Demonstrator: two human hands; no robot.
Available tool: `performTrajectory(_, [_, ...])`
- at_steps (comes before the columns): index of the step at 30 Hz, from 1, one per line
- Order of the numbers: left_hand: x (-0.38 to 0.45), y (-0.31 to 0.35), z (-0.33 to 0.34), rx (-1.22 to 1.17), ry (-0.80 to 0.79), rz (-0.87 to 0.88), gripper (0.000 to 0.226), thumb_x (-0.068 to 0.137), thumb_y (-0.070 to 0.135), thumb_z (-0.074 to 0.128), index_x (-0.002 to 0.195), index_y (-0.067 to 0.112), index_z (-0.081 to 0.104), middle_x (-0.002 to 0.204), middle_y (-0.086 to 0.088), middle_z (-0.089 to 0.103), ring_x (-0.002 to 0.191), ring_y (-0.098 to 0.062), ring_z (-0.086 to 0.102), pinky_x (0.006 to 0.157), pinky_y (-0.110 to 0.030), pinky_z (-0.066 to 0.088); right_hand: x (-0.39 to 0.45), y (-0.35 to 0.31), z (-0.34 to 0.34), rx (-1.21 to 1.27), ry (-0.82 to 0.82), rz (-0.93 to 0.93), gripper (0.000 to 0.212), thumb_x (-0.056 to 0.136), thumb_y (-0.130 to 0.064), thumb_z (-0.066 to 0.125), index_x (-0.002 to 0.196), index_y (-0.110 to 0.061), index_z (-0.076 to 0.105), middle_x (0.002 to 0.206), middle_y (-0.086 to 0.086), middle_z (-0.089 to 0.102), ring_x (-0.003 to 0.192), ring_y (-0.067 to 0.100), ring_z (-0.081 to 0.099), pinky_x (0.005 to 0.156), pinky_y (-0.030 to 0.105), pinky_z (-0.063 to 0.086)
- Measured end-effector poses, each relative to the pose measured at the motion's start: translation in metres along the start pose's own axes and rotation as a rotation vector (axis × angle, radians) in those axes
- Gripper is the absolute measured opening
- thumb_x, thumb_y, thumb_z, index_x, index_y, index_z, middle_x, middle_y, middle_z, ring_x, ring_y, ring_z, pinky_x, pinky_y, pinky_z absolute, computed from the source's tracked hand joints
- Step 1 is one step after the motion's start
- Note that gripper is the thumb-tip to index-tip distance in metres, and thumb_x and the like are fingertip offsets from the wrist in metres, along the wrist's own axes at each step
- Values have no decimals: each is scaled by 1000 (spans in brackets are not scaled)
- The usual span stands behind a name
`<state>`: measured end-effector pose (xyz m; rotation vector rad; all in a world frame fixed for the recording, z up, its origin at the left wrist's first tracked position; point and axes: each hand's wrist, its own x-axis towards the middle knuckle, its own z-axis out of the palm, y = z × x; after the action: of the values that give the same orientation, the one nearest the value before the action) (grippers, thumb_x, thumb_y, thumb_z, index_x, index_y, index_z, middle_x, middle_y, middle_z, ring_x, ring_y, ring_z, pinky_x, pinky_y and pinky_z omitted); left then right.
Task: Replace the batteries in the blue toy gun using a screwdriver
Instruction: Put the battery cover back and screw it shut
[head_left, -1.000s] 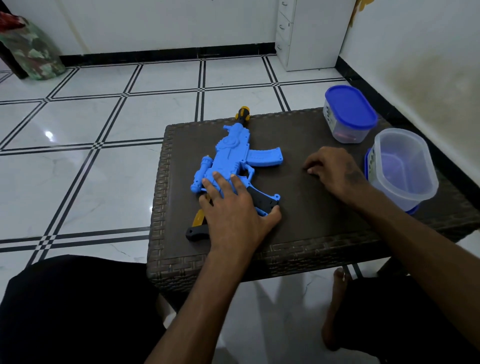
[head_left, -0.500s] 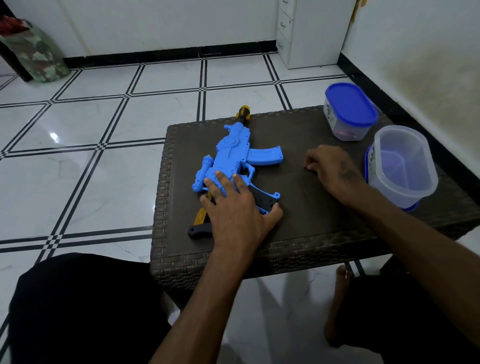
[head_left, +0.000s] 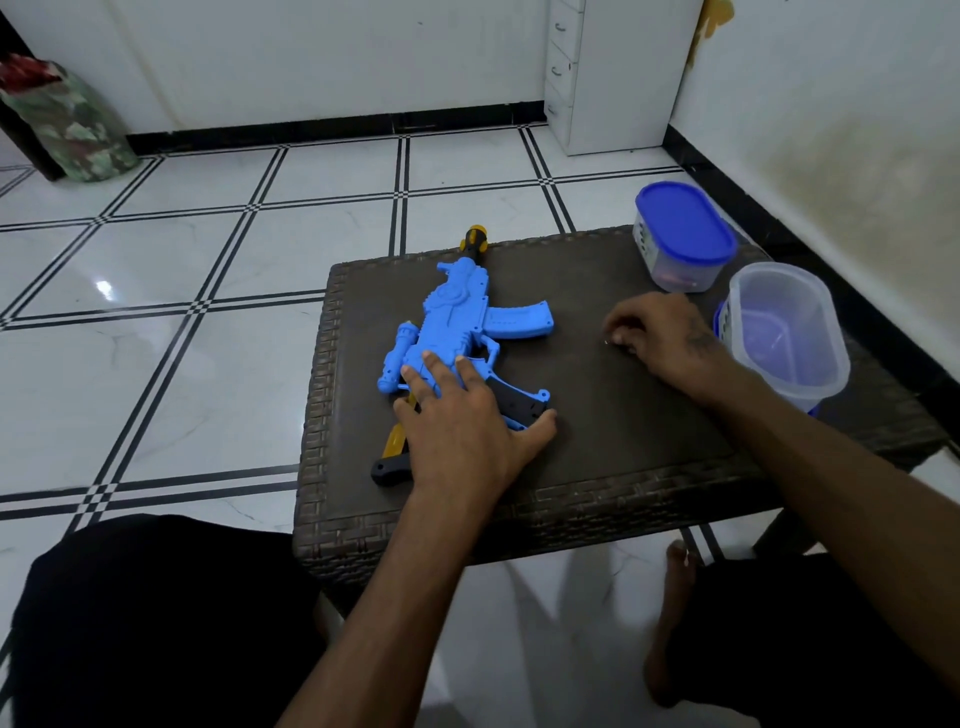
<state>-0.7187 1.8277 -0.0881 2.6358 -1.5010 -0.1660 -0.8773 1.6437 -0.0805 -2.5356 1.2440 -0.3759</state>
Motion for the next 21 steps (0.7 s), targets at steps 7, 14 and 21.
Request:
performTrajectory(7, [1,-20,-11,-60,-92,94,94,82,73,37,153,14,20,160,-22,6,147,-43,4,116,-51,23,3,-6,-6,-48,-65,-5,20,90,-10,66,110,-9,70,110,10,68,103,22,62,90,30,45])
performTrajectory(14, [4,-25,-22,-54,-137,121,85,86,64,44,153,16,23,161,-20,7,148,-40,6,113,-48,28,6,-7,0,-25,-71,42,16,89,-12,68,105,-9,71,105,9,68,97,20,62,85,28,46])
performTrajectory(21, [3,-24,-23,-43,-130,116,83,88,63,44,153,16,23,161,-20,7,147,-41,8,112,-48,30,7,-10,10,-58,-107,21,6,97,-12,52,94,-14,58,98,9,60,83,17,54,70,27,42])
